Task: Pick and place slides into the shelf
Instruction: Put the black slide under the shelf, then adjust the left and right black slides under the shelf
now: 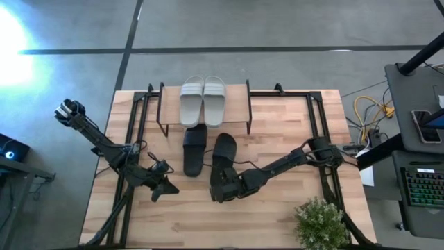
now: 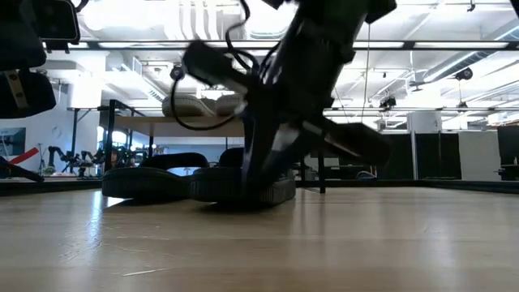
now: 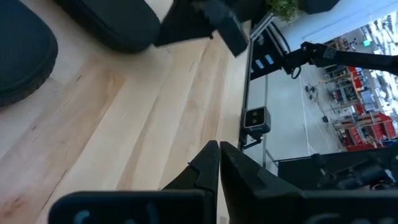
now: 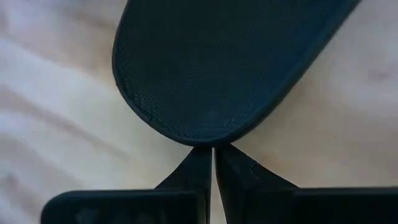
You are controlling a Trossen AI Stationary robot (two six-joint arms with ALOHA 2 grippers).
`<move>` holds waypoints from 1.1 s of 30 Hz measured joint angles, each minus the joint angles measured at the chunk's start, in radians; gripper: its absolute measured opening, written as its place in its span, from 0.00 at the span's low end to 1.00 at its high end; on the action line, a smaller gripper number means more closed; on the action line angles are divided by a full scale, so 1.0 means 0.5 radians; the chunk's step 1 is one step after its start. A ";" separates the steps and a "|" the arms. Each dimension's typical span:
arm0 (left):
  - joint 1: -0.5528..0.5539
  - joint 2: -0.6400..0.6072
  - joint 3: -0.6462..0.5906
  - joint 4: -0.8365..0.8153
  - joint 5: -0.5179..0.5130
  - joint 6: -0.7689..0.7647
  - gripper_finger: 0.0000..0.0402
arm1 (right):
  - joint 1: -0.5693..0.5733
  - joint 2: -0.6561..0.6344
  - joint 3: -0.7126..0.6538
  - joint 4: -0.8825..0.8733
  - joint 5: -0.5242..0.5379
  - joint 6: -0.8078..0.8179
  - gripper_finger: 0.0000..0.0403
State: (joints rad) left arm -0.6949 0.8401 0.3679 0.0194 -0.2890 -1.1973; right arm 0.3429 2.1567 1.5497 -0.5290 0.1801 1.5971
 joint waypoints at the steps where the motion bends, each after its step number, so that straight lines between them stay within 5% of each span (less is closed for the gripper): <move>1: 0.000 0.001 -0.001 -0.003 0.000 0.000 0.00 | -0.008 0.000 0.000 -0.021 0.042 0.001 0.03; 11: -0.001 0.003 -0.005 -0.006 -0.002 0.000 0.00 | -0.185 -0.003 0.001 -0.087 0.257 -0.159 0.03; 16: -0.001 0.005 -0.005 -0.008 -0.005 -0.001 0.00 | -0.229 -0.003 0.045 -0.088 0.161 -0.287 0.03; 25: -0.001 0.037 -0.007 0.024 -0.072 -0.099 0.00 | 0.025 -0.110 0.230 -0.132 0.076 -0.472 0.03; 33: 0.100 0.230 -0.072 0.037 -0.280 -0.242 0.00 | 0.173 -0.121 0.252 -0.643 0.043 -0.063 0.03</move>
State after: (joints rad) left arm -0.6448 0.9549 0.3321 0.0378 -0.4288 -1.3181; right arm 0.4293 2.0963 1.6758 -0.8506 0.2016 1.5657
